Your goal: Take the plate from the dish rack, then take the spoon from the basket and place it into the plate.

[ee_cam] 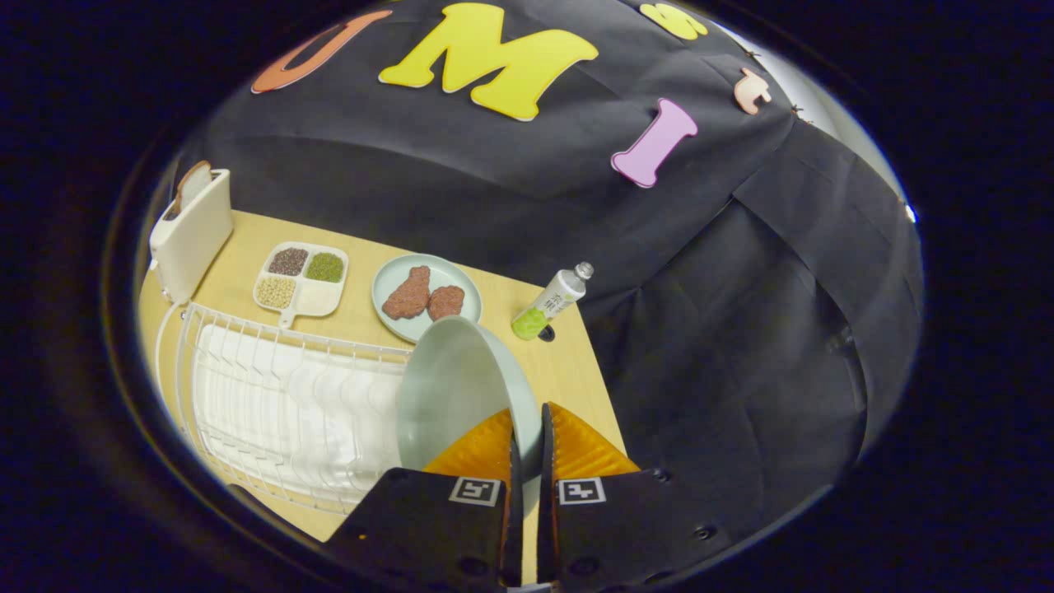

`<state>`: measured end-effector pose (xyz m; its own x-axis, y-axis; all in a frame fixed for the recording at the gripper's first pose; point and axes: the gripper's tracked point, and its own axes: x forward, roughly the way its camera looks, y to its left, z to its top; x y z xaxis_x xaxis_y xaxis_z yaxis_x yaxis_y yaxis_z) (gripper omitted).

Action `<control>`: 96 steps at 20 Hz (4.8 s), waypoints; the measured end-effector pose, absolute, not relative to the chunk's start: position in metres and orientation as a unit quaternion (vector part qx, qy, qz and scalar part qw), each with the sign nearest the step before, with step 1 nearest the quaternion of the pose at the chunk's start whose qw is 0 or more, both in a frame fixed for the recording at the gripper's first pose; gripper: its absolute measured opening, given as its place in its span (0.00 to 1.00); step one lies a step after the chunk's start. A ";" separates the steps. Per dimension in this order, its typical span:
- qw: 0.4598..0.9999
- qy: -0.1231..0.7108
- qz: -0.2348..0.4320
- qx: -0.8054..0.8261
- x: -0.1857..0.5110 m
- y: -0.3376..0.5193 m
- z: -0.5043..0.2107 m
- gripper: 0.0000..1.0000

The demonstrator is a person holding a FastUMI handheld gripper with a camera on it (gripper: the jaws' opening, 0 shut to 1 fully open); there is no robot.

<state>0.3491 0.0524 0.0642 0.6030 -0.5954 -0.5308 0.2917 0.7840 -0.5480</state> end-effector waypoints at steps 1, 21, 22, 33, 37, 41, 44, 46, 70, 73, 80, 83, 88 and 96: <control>0.875 0.367 -0.245 -0.200 0.340 0.053 0.066 0.12; 0.910 0.411 0.010 0.048 0.159 0.039 -0.118 0.13; 0.910 0.411 0.009 0.048 0.157 0.036 -0.128 0.13; 0.942 0.328 0.031 0.060 0.168 -0.005 -0.178 0.20; 0.963 0.252 0.062 0.072 0.169 -0.011 -0.154 0.44; 0.987 0.160 0.020 0.001 0.178 -0.044 -0.129 1.00; 0.992 0.118 0.004 -0.037 0.182 -0.056 -0.124 1.00; 0.993 0.109 0.018 -0.033 0.188 -0.057 -0.126 1.00; 0.998 0.061 -0.023 -0.010 0.327 -0.113 -0.073 0.20; 0.998 0.031 -0.031 -0.035 0.324 -0.103 -0.051 0.18; 0.995 -0.050 -0.050 -0.070 0.306 -0.077 0.020 0.18; 0.995 -0.068 -0.041 -0.066 0.283 -0.057 0.049 0.18; 0.995 -0.075 0.002 -0.058 0.234 -0.013 0.063 0.18; 0.995 -0.018 0.087 -0.055 0.175 0.091 -0.017 0.18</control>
<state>0.1754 0.0907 -0.0172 0.9843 0.1746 0.0258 -0.1707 0.9789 -0.1118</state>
